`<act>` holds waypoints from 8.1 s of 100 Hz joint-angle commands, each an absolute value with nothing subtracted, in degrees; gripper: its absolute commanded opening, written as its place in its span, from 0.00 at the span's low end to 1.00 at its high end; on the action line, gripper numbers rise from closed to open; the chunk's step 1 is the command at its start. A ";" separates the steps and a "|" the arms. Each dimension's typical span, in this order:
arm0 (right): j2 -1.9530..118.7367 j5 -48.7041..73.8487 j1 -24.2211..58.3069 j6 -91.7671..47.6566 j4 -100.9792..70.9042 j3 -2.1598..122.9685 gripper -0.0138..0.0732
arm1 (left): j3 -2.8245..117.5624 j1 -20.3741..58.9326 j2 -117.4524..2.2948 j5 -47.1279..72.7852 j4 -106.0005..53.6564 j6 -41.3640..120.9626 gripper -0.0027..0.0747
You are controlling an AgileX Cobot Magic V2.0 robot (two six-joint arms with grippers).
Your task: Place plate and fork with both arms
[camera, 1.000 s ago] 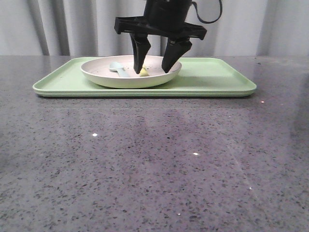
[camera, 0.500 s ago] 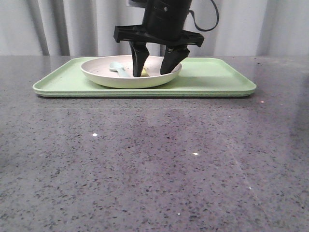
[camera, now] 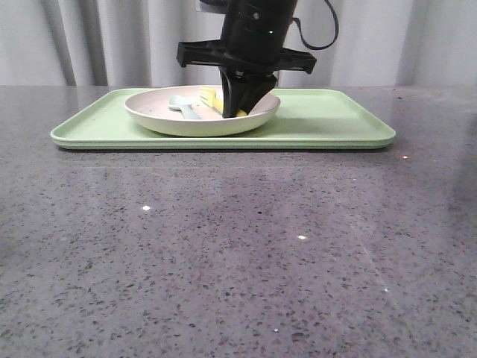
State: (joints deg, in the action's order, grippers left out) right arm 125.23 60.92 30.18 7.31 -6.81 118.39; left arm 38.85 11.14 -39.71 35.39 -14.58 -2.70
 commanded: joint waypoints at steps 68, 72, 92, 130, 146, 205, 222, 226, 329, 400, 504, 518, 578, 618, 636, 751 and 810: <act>113.38 63.02 28.09 8.92 -7.06 120.03 0.12 | 40.41 11.06 -39.48 31.47 -15.29 -3.09 0.01; 113.06 64.13 27.41 8.92 -6.99 120.03 0.12 | 40.41 11.06 -39.48 31.47 -15.37 -3.09 0.01; 112.27 68.30 24.14 9.75 -4.57 120.03 0.12 | 40.41 11.06 -39.48 31.47 -15.37 -3.09 0.01; 113.14 73.80 19.30 11.20 -2.03 119.65 0.12 | 40.41 11.06 -39.48 31.47 -15.37 -3.09 0.01; 115.17 74.31 19.30 11.20 -2.53 119.65 0.12 | 40.41 11.06 -39.48 31.47 -15.37 -3.09 0.01; 118.73 74.95 19.30 11.20 -2.93 119.78 0.45 | 40.41 11.06 -39.48 31.47 -15.37 -3.09 0.01; 118.63 74.95 19.30 11.20 -2.93 119.78 0.51 | 40.41 11.06 -39.48 31.47 -15.37 -3.09 0.01; 118.44 74.95 19.30 11.20 -2.93 119.78 0.51 | 40.41 11.06 -39.48 31.47 -15.37 -3.09 0.01; 94.64 68.64 19.30 11.25 -3.00 101.39 0.51 | 40.41 11.06 -39.48 30.76 -15.37 -3.19 0.01; 60.53 48.96 19.30 11.25 -3.00 68.16 0.39 | 40.41 11.06 -36.71 29.48 -15.37 -3.19 0.01; 26.17 35.02 19.30 11.25 -2.89 39.67 0.08 | 29.14 11.06 -17.97 27.11 -14.79 -2.79 0.01; 22.01 32.42 19.30 11.25 -2.89 36.16 0.08 | 28.26 11.06 -15.82 27.24 -14.68 -2.79 0.01; 18.93 32.51 19.30 11.25 -2.89 33.66 0.08 | 27.89 11.06 -14.70 27.13 -14.55 -2.79 0.01; 18.93 32.51 19.30 11.25 -2.89 33.66 0.08 | 27.89 11.06 -14.70 27.13 -14.55 -2.79 0.01; 18.93 32.51 19.30 11.25 -2.89 33.66 0.08 | 26.86 11.06 -14.58 27.13 -14.04 -2.79 0.01; 18.98 32.82 19.30 11.25 -2.94 33.66 0.08 | -0.77 -0.94 1.81 1.49 -0.77 -3.43 0.01; 18.98 32.91 19.30 11.25 -2.94 33.66 0.08 | -0.77 -0.94 1.81 1.60 -0.77 -3.43 0.01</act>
